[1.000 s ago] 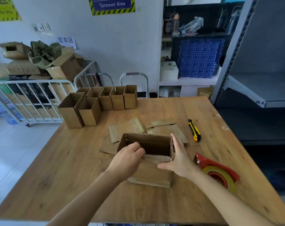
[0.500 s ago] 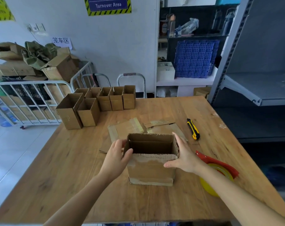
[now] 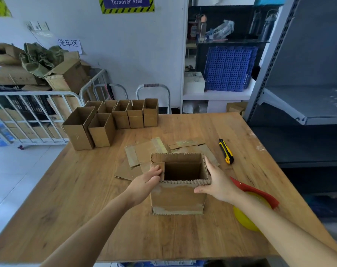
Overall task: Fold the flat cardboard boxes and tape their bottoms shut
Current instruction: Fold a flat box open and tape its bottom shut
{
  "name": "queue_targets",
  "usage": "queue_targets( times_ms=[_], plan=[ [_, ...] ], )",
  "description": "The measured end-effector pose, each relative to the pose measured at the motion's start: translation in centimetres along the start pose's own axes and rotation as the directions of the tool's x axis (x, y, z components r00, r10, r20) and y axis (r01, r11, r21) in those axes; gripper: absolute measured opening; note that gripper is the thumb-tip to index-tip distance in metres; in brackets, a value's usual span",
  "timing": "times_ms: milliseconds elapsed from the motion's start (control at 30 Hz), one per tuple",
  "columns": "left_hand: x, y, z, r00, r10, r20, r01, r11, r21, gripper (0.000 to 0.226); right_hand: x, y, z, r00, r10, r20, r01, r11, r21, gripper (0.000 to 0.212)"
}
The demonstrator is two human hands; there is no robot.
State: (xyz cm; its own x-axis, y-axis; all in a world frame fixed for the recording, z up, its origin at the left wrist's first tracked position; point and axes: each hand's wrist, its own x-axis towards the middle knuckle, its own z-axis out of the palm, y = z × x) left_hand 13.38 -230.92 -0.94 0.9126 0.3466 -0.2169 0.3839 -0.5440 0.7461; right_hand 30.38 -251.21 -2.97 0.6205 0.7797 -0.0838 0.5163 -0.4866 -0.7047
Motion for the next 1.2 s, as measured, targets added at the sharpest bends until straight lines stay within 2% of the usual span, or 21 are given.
queue_targets(
  times_ms=[100, 167, 233, 333, 400, 467, 567, 600, 667, 700, 800, 867, 900, 967, 1033, 1133, 1200],
  plan=[
    [0.4, 0.2, -0.2, 1.0, -0.012, 0.02, 0.011, 0.997, 0.078, 0.065, -1.4, 0.2, 0.7, 0.975, -0.097, -0.198, 0.087, 0.995, -0.057, 0.101],
    [0.4, 0.3, -0.2, 1.0, -0.006, 0.026, 0.004, 0.996, 0.086, 0.069, -2.1, 0.8, 1.0, 0.949, -0.157, -0.273, 0.139, 0.987, -0.086, 0.087],
    [0.4, 0.3, -0.1, 0.999, 0.006, 0.033, -0.008, 0.997, 0.081, 0.064, -2.3, 1.0, 0.8, 0.956, -0.157, -0.246, 0.146, 0.987, -0.065, 0.082],
    [0.5, 0.4, -0.1, 0.999, -0.004, 0.05, 0.0, 0.998, 0.07, 0.066, -1.8, 1.0, 0.7, 0.984, -0.157, -0.085, 0.151, 0.986, -0.07, 0.074],
    [0.5, 0.4, 0.0, 0.999, 0.001, 0.054, -0.005, 0.997, 0.079, 0.068, -1.4, 0.8, 1.1, 0.99, -0.14, 0.0, 0.14, 0.987, -0.081, 0.061],
    [0.5, 0.4, 0.0, 0.999, 0.022, 0.029, -0.025, 0.996, 0.085, 0.053, -1.2, 0.7, 1.2, 0.994, -0.111, -0.02, 0.111, 0.993, -0.031, 0.05],
    [0.5, 0.1, 0.0, 0.997, 0.029, -0.067, -0.022, 0.995, 0.096, 0.037, -0.9, 0.2, 0.5, 0.999, -0.026, -0.044, 0.031, 0.992, 0.125, 0.049],
    [0.7, -0.2, 0.0, 0.992, 0.038, -0.122, -0.024, 0.993, 0.115, 0.029, -0.7, 0.2, 0.3, 0.997, 0.002, -0.074, 0.01, 0.987, 0.162, 0.04],
    [1.1, -0.9, 0.2, 0.971, 0.078, -0.226, -0.031, 0.978, 0.204, 0.016, -0.1, 0.1, 0.5, 0.979, 0.046, -0.198, -0.02, 0.991, 0.133, 0.021],
    [1.3, -1.2, 0.5, 0.96, 0.104, -0.262, -0.037, 0.967, 0.251, 0.02, 0.2, -0.1, 0.8, 0.965, 0.054, -0.255, -0.033, 0.996, 0.084, 0.024],
    [1.7, -1.4, 1.2, 0.919, 0.109, -0.378, -0.003, 0.963, 0.271, 0.062, 0.9, -1.0, 1.6, 0.932, 0.054, -0.359, -0.067, 0.997, -0.024, 0.065],
    [1.8, -1.2, 1.2, 0.894, 0.166, -0.417, -0.027, 0.947, 0.32, 0.084, 1.0, -1.1, 1.6, 0.937, 0.03, -0.348, -0.052, 0.997, -0.053, 0.089],
    [2.0, -1.2, 1.1, 0.892, 0.22, -0.396, -0.055, 0.92, 0.387, 0.089, 1.1, -0.9, 1.5, 0.95, -0.001, -0.313, -0.03, 0.995, -0.093, 0.095],
    [2.3, -1.2, 0.8, 0.897, 0.299, -0.326, -0.102, 0.857, 0.505, 0.091, 1.3, -0.6, 1.2, 0.97, -0.06, -0.235, 0.021, 0.986, -0.165, 0.093],
    [2.5, -0.8, 0.4, 0.923, 0.291, -0.252, -0.118, 0.837, 0.534, 0.083, 1.6, -0.6, 1.0, 0.974, -0.105, -0.202, 0.052, 0.966, -0.253, 0.08],
    [2.6, -0.6, 0.1, 0.938, 0.305, -0.166, -0.156, 0.798, 0.582, 0.057, 1.6, 0.0, 1.2, 0.962, -0.221, -0.16, 0.139, 0.901, -0.411, 0.045],
    [2.5, -1.1, 0.3, 0.93, 0.347, -0.122, -0.201, 0.757, 0.622, 0.041, 1.2, 0.8, 1.7, 0.956, -0.267, -0.123, 0.193, 0.886, -0.421, 0.033]
  ],
)
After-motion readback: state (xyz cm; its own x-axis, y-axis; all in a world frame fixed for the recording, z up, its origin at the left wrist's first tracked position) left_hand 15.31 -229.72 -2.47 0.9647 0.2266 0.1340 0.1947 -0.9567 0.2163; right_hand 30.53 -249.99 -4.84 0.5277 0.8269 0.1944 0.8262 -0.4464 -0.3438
